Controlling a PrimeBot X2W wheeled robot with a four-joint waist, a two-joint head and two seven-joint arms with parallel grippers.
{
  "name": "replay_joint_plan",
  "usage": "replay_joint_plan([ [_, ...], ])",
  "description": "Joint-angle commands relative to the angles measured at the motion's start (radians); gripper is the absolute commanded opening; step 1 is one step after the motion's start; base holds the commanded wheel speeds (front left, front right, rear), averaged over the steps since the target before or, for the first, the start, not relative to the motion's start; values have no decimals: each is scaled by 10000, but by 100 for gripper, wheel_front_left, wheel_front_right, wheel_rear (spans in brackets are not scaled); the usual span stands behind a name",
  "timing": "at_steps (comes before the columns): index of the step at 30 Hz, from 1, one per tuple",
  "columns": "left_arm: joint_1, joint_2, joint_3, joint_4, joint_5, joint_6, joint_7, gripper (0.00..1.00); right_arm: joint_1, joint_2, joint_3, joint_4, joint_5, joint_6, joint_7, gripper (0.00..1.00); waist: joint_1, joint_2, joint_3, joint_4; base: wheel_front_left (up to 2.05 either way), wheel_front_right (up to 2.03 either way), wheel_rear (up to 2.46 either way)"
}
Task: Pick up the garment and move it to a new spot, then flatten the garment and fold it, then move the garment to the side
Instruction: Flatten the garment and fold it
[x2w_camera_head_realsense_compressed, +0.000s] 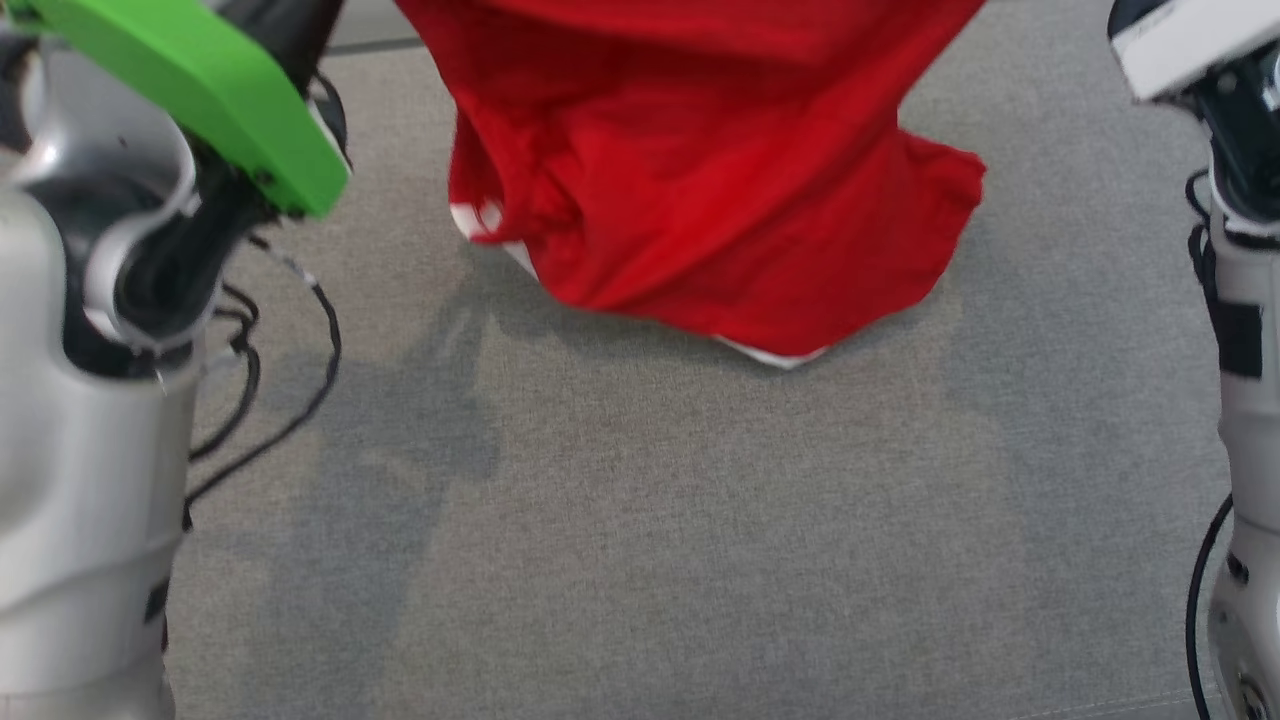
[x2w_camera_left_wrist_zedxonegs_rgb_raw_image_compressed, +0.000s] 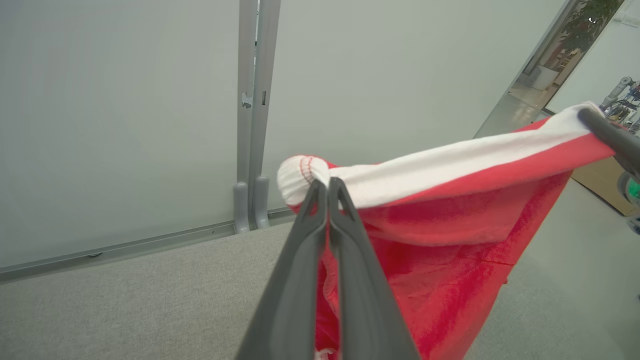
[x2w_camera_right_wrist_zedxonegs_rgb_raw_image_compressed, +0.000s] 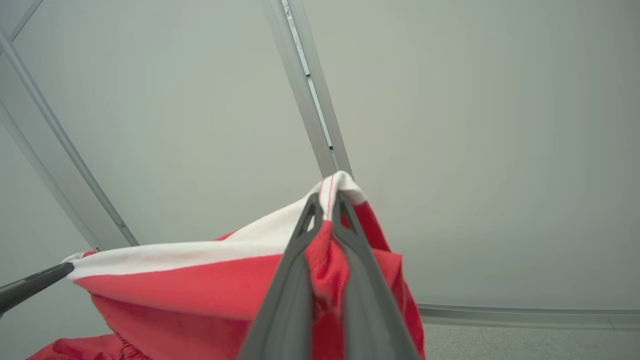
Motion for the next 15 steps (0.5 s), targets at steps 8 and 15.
replay_joint_plan([
  [8, -4250, -212, -136, 3160, 1370, -8, -1094, 0, -3991, 1252, -1081, 2636, -2152, -12, -1421, 0, 0, 0, 3009, -36, 0, 0, 0],
  [15, -6467, -690, -147, 5444, 2286, -239, -3860, 0, -6652, 1796, -2006, 4581, -3115, -18, -3780, 0, 0, 0, 3915, -73, 0, 0, 0],
])
